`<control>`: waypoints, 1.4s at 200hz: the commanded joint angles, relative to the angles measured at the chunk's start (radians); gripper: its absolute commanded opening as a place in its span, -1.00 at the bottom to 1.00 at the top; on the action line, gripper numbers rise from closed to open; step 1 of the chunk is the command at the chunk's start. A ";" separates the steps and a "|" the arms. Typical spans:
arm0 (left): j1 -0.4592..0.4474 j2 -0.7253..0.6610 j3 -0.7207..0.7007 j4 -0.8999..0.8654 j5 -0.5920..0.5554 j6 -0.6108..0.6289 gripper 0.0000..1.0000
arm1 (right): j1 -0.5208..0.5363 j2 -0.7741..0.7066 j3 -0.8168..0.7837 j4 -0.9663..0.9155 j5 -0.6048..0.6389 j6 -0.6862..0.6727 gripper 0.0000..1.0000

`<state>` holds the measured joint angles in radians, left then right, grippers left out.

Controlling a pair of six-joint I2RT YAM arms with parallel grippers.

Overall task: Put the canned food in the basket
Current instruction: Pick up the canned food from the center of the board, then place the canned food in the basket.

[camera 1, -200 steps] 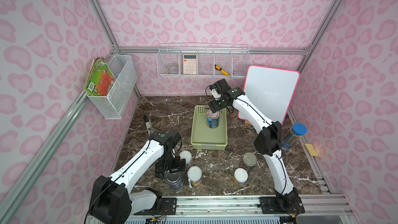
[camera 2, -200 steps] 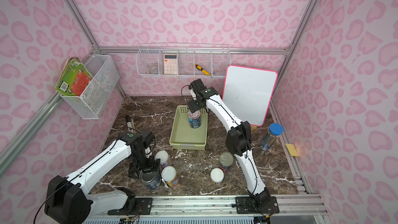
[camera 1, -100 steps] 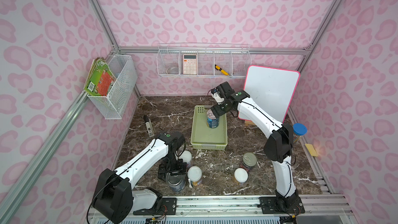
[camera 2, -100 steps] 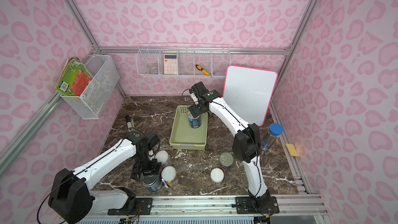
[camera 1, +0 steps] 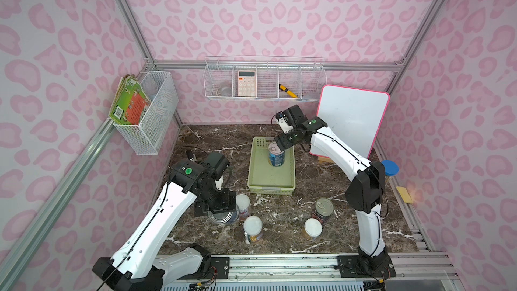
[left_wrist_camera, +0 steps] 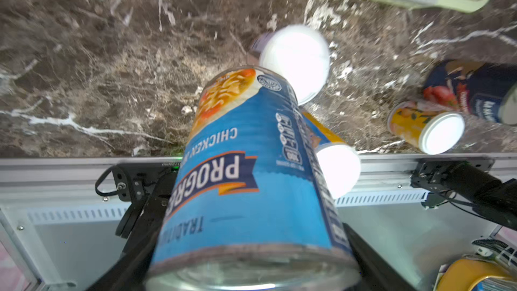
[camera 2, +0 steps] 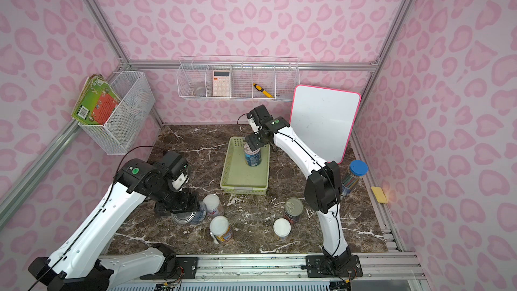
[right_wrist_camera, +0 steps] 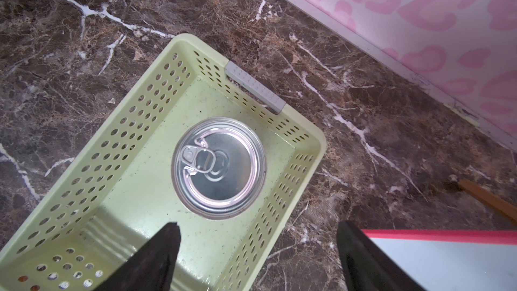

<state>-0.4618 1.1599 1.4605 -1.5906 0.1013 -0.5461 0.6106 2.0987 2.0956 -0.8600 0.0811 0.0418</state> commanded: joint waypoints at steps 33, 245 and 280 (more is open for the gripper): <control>0.018 0.161 0.327 -0.096 -0.078 0.114 -1.00 | -0.010 -0.028 -0.023 0.038 -0.009 0.010 0.80; 0.100 1.045 0.923 0.156 0.071 0.324 -1.00 | 0.007 -0.180 -0.305 0.194 -0.012 0.024 0.73; 0.097 0.955 0.918 0.158 0.058 0.323 -1.00 | 0.017 -0.178 -0.305 0.200 0.002 0.026 0.73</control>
<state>-0.3622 2.1765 2.3734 -1.4479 0.1795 -0.2291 0.6273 1.9182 1.7882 -0.6846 0.0666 0.0734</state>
